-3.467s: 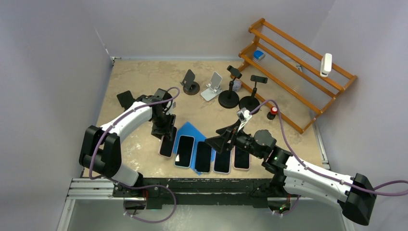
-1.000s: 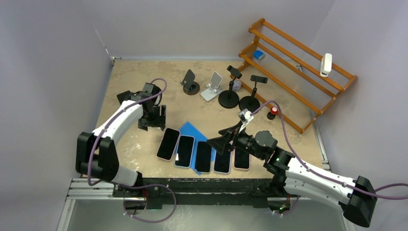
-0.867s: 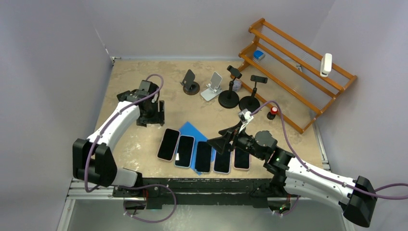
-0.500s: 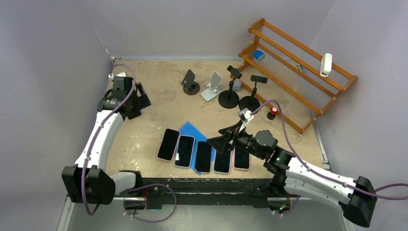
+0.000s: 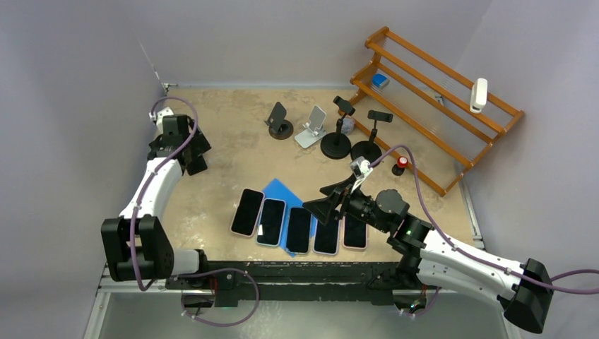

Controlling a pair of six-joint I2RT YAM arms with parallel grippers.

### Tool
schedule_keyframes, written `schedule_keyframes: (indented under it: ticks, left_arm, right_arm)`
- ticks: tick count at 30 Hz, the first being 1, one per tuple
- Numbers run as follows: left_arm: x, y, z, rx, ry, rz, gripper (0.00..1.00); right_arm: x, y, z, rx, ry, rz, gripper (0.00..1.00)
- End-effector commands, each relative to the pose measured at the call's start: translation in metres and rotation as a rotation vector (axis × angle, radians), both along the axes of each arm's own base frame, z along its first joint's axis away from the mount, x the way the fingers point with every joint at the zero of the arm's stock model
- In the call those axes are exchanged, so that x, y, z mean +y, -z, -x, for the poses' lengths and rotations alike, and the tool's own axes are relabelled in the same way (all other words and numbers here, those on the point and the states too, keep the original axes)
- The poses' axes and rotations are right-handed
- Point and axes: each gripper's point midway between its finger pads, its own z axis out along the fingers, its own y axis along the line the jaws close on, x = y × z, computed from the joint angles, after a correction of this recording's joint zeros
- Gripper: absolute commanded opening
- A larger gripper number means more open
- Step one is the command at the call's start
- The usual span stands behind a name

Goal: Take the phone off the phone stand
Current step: Move the phone stand to the center of the board.

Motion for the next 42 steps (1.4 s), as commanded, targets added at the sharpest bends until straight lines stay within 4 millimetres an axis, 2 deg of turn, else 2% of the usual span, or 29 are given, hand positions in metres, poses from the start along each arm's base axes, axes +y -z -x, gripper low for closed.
schedule_keyframes:
  ticks: [1, 10, 24, 28, 32, 42]
  left_arm:
    - [0.019, -0.012, -0.026, -0.1, 0.001, -0.022, 1.0]
    - [0.036, 0.023, -0.037, -0.007, 0.033, 0.033, 1.0]
    - [0.03, 0.042, -0.062, -0.01, 0.093, 0.075, 0.99]
    - [0.03, 0.05, -0.067, -0.006, 0.107, 0.075, 0.92]
    - [0.025, 0.049, -0.076, -0.044, 0.147, 0.081, 0.81]
    - [0.002, 0.031, -0.101, -0.208, 0.29, 0.101, 0.49]
  right_arm:
    - [0.004, -0.032, -0.001, -0.065, -0.012, -0.056, 0.99]
    - [0.003, -0.028, -0.004, -0.065, 0.002, -0.041, 0.99]
    - [0.004, -0.02, -0.007, -0.053, 0.012, -0.015, 0.99]
    - [0.002, -0.018, -0.01, -0.053, 0.03, -0.007, 0.99]
    - [0.003, -0.016, -0.011, -0.051, 0.034, 0.003, 0.99]
    - [-0.001, -0.012, -0.014, -0.048, 0.057, 0.016, 0.99]
